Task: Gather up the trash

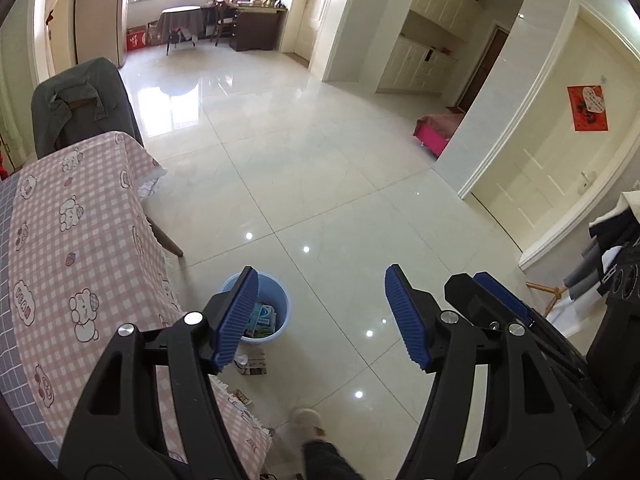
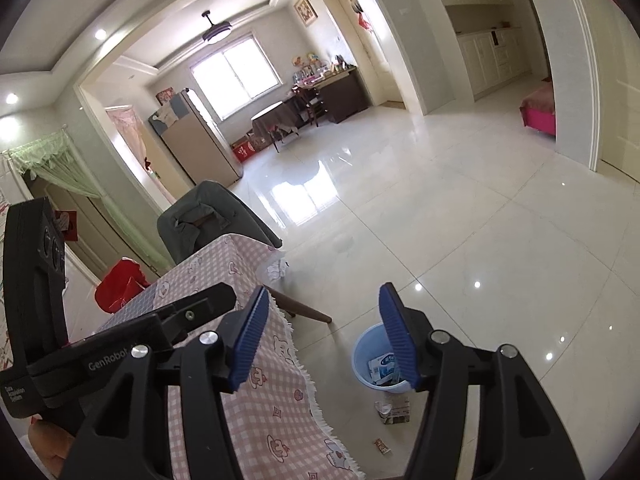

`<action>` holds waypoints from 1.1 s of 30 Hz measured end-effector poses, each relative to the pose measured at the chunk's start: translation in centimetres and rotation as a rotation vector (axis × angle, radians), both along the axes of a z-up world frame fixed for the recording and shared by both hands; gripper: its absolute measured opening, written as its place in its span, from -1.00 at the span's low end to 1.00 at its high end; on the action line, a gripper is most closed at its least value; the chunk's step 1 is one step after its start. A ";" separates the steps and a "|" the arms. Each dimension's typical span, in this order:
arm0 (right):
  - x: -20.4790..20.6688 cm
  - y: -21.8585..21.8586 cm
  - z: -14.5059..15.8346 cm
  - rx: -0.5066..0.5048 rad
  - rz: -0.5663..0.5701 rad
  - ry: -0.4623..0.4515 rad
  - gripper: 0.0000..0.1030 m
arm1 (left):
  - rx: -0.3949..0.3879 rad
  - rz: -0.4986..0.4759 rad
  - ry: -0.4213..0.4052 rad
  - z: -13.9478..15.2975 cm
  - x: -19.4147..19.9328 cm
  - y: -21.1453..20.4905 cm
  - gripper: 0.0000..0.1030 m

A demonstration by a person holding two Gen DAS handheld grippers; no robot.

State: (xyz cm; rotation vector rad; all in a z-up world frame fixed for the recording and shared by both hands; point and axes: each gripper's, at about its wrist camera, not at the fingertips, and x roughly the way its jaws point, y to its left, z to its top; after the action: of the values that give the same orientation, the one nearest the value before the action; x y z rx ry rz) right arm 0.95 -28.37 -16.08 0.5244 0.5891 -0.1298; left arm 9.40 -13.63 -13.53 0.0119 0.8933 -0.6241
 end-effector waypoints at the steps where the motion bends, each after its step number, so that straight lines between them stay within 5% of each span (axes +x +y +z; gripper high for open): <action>1: -0.2 -0.2 0.2 0.000 0.006 -0.005 0.12 | 0.000 0.007 0.000 0.2 -0.4 0.0 0.30; 14: 0.7 -4.4 -0.6 -0.001 0.199 -0.023 0.14 | 0.073 0.197 0.016 -2.1 -2.1 -2.3 0.33; 24: 0.3 -2.5 0.1 0.039 0.181 -0.032 0.16 | 0.153 0.197 -0.074 0.0 -3.1 -1.4 0.40; 33: -1.2 -0.4 2.4 -0.018 0.120 -0.025 0.43 | 0.185 0.214 -0.090 2.5 -3.8 0.7 0.57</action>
State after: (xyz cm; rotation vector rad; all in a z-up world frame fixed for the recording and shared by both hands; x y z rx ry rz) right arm -0.25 -28.75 -13.64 0.4710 0.5928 -0.0154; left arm 5.65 -12.89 -11.03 0.1092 0.8491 -0.3378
